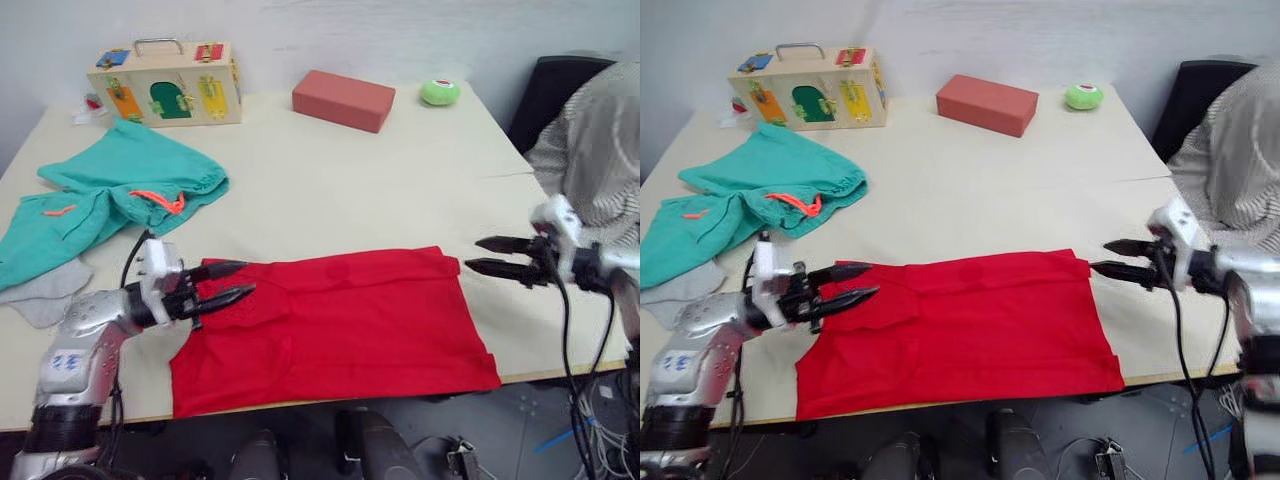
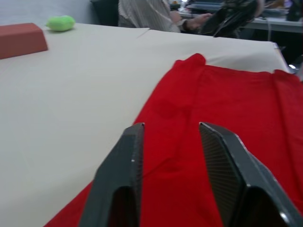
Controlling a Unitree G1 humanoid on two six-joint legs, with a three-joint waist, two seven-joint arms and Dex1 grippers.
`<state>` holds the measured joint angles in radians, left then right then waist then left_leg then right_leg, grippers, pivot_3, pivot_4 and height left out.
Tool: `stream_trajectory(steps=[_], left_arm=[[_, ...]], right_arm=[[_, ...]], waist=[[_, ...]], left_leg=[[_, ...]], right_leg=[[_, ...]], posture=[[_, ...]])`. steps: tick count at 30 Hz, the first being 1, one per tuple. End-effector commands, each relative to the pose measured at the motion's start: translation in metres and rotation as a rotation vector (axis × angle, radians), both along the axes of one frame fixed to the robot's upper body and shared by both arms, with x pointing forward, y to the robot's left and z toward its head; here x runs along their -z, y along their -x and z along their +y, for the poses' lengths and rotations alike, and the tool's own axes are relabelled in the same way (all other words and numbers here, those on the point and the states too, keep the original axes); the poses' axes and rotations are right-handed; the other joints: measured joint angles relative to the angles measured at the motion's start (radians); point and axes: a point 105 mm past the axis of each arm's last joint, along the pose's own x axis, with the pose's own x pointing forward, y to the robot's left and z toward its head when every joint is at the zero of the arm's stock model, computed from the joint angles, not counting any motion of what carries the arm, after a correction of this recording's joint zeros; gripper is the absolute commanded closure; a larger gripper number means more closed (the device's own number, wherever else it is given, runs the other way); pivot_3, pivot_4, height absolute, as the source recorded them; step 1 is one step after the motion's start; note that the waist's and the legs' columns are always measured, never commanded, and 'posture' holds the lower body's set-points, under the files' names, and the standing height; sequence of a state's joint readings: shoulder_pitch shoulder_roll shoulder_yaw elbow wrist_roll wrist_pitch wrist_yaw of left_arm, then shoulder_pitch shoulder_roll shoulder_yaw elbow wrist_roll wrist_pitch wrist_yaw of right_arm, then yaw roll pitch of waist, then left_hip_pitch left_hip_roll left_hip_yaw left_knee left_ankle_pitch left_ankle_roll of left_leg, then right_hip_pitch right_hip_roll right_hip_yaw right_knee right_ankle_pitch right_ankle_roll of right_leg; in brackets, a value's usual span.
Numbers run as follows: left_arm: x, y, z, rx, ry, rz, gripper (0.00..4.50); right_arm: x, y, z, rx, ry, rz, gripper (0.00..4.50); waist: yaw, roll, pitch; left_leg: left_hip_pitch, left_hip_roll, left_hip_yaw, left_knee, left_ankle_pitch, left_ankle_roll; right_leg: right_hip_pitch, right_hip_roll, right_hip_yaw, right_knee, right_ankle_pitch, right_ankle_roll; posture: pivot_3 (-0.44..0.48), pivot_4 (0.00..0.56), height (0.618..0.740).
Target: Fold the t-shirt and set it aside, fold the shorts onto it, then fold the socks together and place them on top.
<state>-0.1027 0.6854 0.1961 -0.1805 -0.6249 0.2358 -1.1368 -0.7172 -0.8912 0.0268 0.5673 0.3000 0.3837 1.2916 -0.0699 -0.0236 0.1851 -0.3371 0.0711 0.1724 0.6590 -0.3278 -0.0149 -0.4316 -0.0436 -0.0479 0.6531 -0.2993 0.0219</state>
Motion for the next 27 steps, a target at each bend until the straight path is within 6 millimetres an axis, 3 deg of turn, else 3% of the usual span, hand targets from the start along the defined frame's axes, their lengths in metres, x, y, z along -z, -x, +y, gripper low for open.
stream_trajectory(steps=[1, 2, 5, 8, 11, 15, 25, 27], left_arm=[[-0.009, 0.018, -0.012, 0.098, 0.023, -0.034, 1.13], [-0.008, 0.018, -0.014, 0.095, 0.026, -0.032, 0.8], [-0.008, 0.019, -0.019, 0.085, 0.047, -0.008, 0.02], [-0.008, 0.022, -0.02, 0.083, 0.046, -0.012, 0.02], [-0.007, 0.025, -0.019, 0.09, 0.043, -0.01, 0.02], [-0.005, 0.025, -0.018, 0.089, 0.033, -0.014, 0.0], [0.001, 0.017, -0.017, 0.052, 0.015, -0.029, 0.0], [0.001, 0.013, -0.016, 0.024, 0.02, -0.044, 0.0]], right_arm=[[0.004, -0.017, 0.001, 0.029, 0.062, 0.041, 0.2], [0.005, -0.024, 0.005, 0.042, 0.043, 0.068, 0.0], [0.01, -0.036, 0.015, 0.075, 0.021, 0.137, 0.0], [0.017, -0.035, 0.023, 0.018, 0.089, 0.21, 0.0], [0.02, -0.033, 0.027, -0.019, 0.132, 0.265, 0.0], [0.027, -0.031, 0.03, -0.06, 0.202, 0.31, 0.84], [0.026, -0.043, 0.046, -0.112, 0.278, 0.206, 4.33], [0.02, -0.048, 0.047, -0.106, 0.293, 0.162, 4.45]], waist=[[-0.001, 0.0, 0.0], [0.0, 0.0, 0.0], [0.005, 0.0, 0.0], [0.01, 0.001, 0.001], [0.01, 0.001, 0.001], [0.009, 0.001, 0.001], [-0.01, 0.001, 0.0], [-0.014, 0.001, 0.0]], left_leg=[[-0.001, 0.0, 0.0, 0.0, 0.0, 0.0], [-0.001, 0.0, 0.0, -0.001, 0.0, -0.001], [-0.006, 0.0, -0.001, -0.001, 0.002, -0.002], [-0.017, 0.001, -0.001, 0.004, 0.002, -0.001], [-0.017, 0.001, -0.001, 0.005, 0.002, -0.001], [-0.016, 0.0, -0.001, 0.005, 0.002, 0.0], [-0.016, 0.001, -0.001, 0.005, 0.002, -0.001], [-0.016, 0.001, -0.001, 0.005, 0.002, -0.001]], right_leg=[[-0.001, 0.0, 0.0, 0.0, 0.0, -0.001], [-0.002, 0.0, 0.0, 0.0, -0.001, -0.001], [-0.007, 0.001, 0.0, 0.001, -0.002, -0.003], [-0.017, 0.001, 0.0, 0.003, -0.002, -0.003], [-0.017, 0.0, 0.0, 0.002, -0.001, -0.003], [-0.016, 0.0, 0.0, 0.003, -0.001, -0.002], [-0.016, 0.001, -0.001, 0.004, -0.001, -0.002], [-0.015, 0.001, -0.001, 0.004, -0.001, -0.002]], posture=[[0.0, 0.15, 0.74], [0.0, 0.15, 0.74], [0.0, 0.15, 0.74], [0.0, 0.15, 0.74], [0.0, 0.15, 0.74], [0.0, 0.15, 0.74], [0.0, 0.15, 0.74], [0.0, 0.15, 0.74]])
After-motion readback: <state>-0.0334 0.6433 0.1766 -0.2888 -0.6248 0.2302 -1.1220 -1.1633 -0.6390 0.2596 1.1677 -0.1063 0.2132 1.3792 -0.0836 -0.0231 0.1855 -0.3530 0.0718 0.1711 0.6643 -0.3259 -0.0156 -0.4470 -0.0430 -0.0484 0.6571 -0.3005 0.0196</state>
